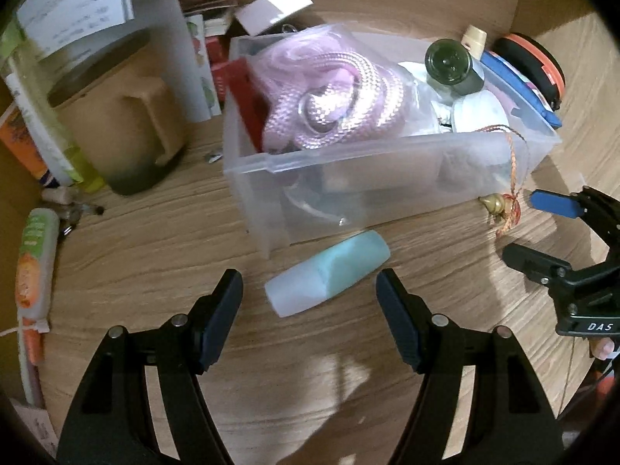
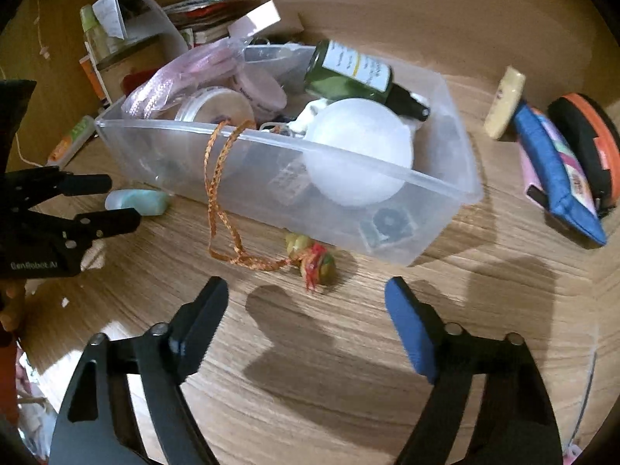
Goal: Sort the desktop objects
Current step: 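Move left tool to mint tube while right tool reaches gourd ornament on string, then grasp mint tube with left tool while right tool grips gourd ornament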
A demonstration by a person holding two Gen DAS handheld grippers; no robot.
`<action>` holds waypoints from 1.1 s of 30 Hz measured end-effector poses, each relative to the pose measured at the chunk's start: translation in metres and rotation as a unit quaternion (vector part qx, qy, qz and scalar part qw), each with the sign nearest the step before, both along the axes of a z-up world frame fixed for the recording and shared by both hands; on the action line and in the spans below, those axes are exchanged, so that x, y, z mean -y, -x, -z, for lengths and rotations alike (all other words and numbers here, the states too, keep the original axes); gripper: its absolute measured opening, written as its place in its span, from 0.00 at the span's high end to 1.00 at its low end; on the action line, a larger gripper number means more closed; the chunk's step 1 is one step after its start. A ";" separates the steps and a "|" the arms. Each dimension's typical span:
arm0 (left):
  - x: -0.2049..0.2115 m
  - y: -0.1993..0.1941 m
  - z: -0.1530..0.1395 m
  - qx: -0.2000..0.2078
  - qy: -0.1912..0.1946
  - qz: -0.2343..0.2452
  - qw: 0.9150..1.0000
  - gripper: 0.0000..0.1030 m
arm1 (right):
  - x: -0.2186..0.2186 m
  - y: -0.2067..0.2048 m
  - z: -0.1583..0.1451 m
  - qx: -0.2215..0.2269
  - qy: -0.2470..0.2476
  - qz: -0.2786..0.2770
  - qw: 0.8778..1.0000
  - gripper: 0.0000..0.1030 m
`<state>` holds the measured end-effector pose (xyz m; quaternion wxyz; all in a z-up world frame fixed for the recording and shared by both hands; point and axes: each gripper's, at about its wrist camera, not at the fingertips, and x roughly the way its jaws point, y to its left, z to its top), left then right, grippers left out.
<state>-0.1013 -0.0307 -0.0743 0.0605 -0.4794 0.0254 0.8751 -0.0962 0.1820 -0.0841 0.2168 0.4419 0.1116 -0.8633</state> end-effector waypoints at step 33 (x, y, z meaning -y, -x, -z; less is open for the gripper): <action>-0.025 -0.006 -0.002 -0.025 0.033 0.057 0.998 0.74 | 0.025 0.012 0.003 0.016 0.004 -0.065 0.998 0.83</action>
